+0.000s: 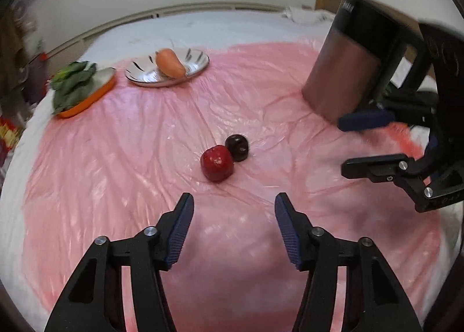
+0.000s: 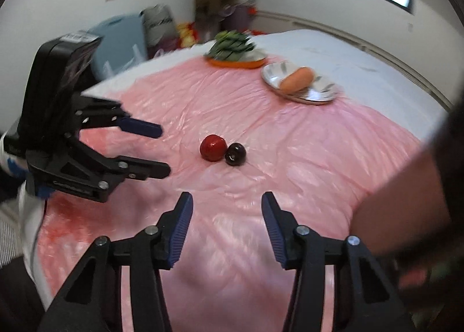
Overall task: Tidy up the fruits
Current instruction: 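Grasp the red apple with the left tool while the right tool grasps the dark plum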
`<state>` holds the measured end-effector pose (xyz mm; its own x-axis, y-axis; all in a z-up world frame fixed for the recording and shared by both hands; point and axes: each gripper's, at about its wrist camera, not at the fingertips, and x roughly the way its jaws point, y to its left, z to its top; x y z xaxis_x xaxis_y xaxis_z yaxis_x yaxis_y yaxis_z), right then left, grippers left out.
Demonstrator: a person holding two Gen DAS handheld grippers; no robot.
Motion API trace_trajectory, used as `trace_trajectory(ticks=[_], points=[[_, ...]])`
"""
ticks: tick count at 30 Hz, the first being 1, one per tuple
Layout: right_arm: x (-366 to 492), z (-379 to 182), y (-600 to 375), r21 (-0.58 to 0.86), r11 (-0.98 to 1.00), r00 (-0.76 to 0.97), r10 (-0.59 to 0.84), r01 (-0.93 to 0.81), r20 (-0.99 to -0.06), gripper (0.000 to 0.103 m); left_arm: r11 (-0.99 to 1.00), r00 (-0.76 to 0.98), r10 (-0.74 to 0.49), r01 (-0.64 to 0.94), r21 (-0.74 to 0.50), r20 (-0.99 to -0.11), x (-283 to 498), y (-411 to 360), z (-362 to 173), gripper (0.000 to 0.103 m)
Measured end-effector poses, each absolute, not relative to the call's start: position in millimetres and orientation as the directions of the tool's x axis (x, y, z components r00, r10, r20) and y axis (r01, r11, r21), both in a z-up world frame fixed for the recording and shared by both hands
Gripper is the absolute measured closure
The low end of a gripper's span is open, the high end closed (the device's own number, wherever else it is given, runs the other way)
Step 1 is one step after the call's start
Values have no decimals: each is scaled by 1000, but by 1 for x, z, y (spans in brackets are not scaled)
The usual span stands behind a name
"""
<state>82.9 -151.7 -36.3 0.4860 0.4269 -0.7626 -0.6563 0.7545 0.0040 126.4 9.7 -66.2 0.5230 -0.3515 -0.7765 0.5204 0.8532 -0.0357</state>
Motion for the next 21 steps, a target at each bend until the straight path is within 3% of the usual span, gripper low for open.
trace_trajectory(ticks=[3, 6, 8, 14, 21], points=[[106, -49, -141, -8, 727, 459, 426, -687, -780, 21, 842, 494, -354, 539, -40, -794, 149, 5, -80, 63], [122, -57, -135, 3, 705, 436, 441, -709, -784, 25, 825, 477, -370, 563, -46, -798, 163, 2, -86, 67], [130, -60, -131, 3, 689, 424, 450, -725, -786, 29, 816, 469, -376, 576, -46, -799, 170, 0, -88, 67], [145, -71, -116, -20, 637, 397, 456, -771, -797, 29, 797, 455, -373, 603, -29, -808, 179, -3, -96, 67], [158, -78, -97, -69, 582, 383, 436, -810, -815, 39, 784, 452, -371, 621, -12, -811, 184, -2, -96, 68]])
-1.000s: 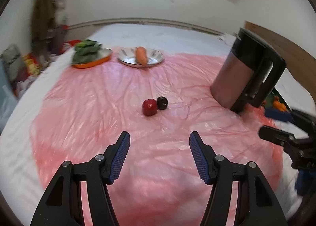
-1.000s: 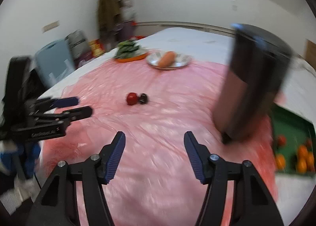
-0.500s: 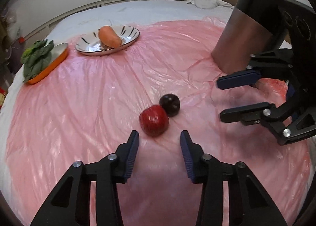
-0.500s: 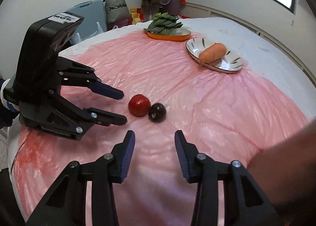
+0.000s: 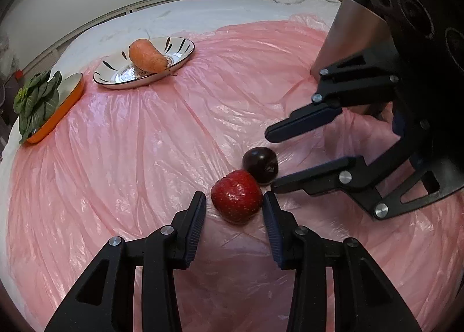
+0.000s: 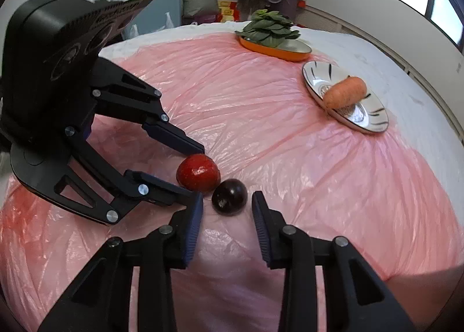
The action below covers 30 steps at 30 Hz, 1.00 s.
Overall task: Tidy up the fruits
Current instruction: 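Grasp the red apple with the left tool while the right tool grasps the dark plum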
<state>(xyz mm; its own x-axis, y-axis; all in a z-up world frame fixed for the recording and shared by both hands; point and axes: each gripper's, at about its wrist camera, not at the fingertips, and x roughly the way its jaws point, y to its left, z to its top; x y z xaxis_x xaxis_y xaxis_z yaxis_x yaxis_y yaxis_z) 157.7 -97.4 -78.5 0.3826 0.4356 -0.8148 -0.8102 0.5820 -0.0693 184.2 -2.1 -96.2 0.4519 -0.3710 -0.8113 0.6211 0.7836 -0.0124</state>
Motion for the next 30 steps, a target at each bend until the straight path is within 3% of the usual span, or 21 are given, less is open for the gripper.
trace_trajectory(ticks=[6, 9, 11, 30], points=[[164, -82, -95, -65, 547, 347, 431, -834, -833, 40, 754, 434, -379, 657, -1, -817, 185, -5, -98, 68], [167, -86, -96, -42, 542, 323, 435, -839, -841, 53, 742, 427, -381, 671, 4, -820, 187, -8, -100, 68], [169, -89, -96, -28, 544, 312, 438, -839, -843, 55, 734, 423, -378, 679, 12, -823, 188, -9, -102, 68], [161, -80, -118, 40, 640, 373, 496, -768, -784, 58, 791, 484, -375, 612, 0, -790, 186, 1, -92, 71]])
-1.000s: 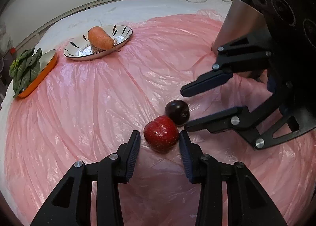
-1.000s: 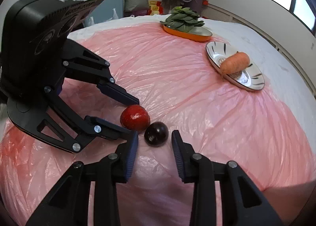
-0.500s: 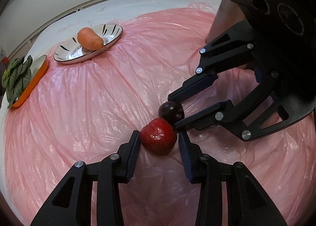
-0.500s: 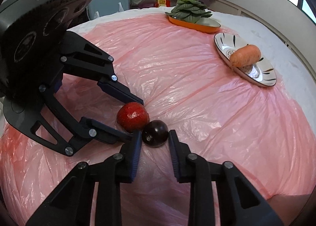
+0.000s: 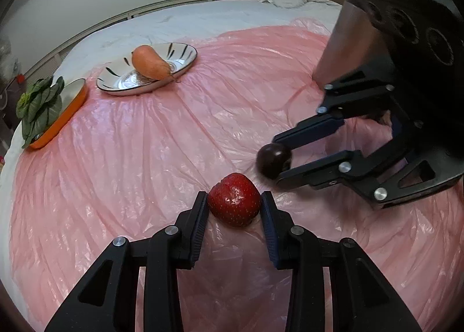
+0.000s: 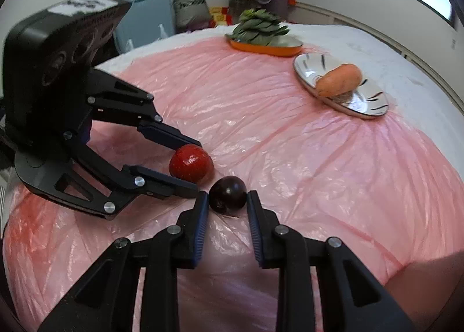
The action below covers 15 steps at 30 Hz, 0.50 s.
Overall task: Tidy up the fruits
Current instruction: 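Grasp the red apple with the left tool while the right tool grasps the dark plum, then carry the apple and plum into the green tray and open both tools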
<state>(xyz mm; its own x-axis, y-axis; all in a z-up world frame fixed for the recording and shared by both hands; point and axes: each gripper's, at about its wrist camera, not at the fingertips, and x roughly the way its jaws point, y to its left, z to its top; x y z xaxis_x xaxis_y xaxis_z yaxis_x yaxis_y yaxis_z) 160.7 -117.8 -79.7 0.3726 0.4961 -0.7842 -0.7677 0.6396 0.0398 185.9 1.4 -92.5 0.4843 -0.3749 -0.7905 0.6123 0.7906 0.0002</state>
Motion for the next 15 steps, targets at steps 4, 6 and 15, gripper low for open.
trace_trajectory(ticks=[4, 6, 15], points=[[153, -70, -127, 56, 680, 418, 511, -731, -751, 58, 806, 507, -369, 591, 3, -779, 185, 3, -85, 72], [150, -66, -132, 66, 701, 436, 512, -710, -740, 58, 815, 519, -365, 579, 4, -773, 184, 3, -79, 72], [118, -46, -153, 75, 742, 487, 509, -666, -710, 57, 838, 572, -330, 543, 45, -751, 166, 0, -51, 72]])
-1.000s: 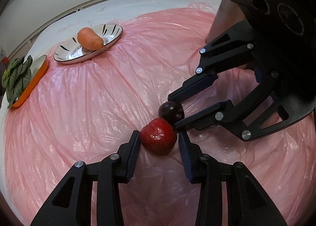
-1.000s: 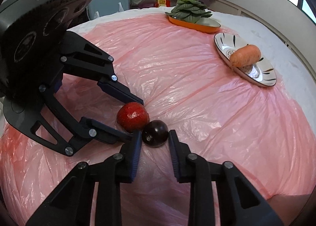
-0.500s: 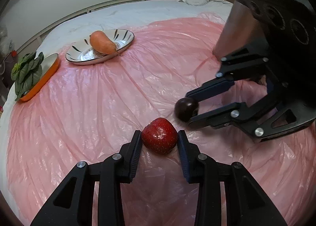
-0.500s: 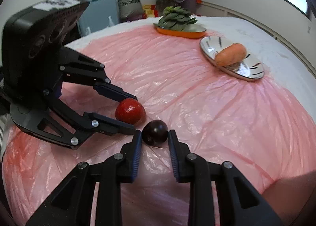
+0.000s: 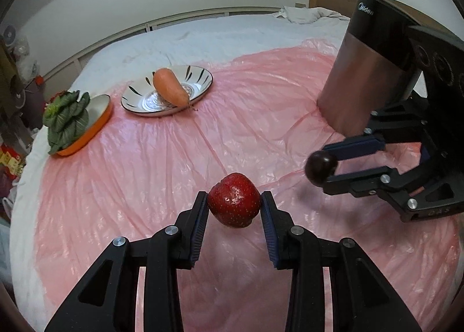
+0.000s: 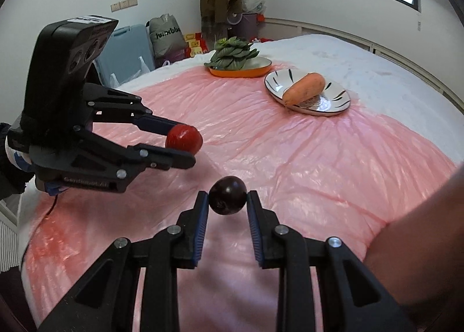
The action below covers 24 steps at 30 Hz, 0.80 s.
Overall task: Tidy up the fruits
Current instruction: 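Carry the apple and plum into the green tray and open both tools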
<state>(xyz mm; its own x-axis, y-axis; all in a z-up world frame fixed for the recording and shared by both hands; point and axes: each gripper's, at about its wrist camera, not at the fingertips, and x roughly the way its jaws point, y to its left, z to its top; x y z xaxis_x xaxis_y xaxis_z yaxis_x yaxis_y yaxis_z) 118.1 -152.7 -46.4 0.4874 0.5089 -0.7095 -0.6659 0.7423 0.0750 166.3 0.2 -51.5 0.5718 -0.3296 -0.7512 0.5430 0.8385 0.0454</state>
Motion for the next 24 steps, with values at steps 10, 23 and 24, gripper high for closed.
trace_trajectory(ticks=[10, 23, 24], points=[[61, -21, -186, 95, 782, 529, 501, -616, -685, 57, 859, 591, -312, 510, 44, -744, 118, -15, -28, 72], [-4, -11, -260, 128, 859, 591, 442, -496, -675, 57, 848, 562, -338, 529, 13, -755, 46, -83, -14, 72], [-8, -11, -267, 126, 865, 595, 434, -486, -677, 57, 845, 556, -340, 535, 13, -758, 40, -91, -14, 72]])
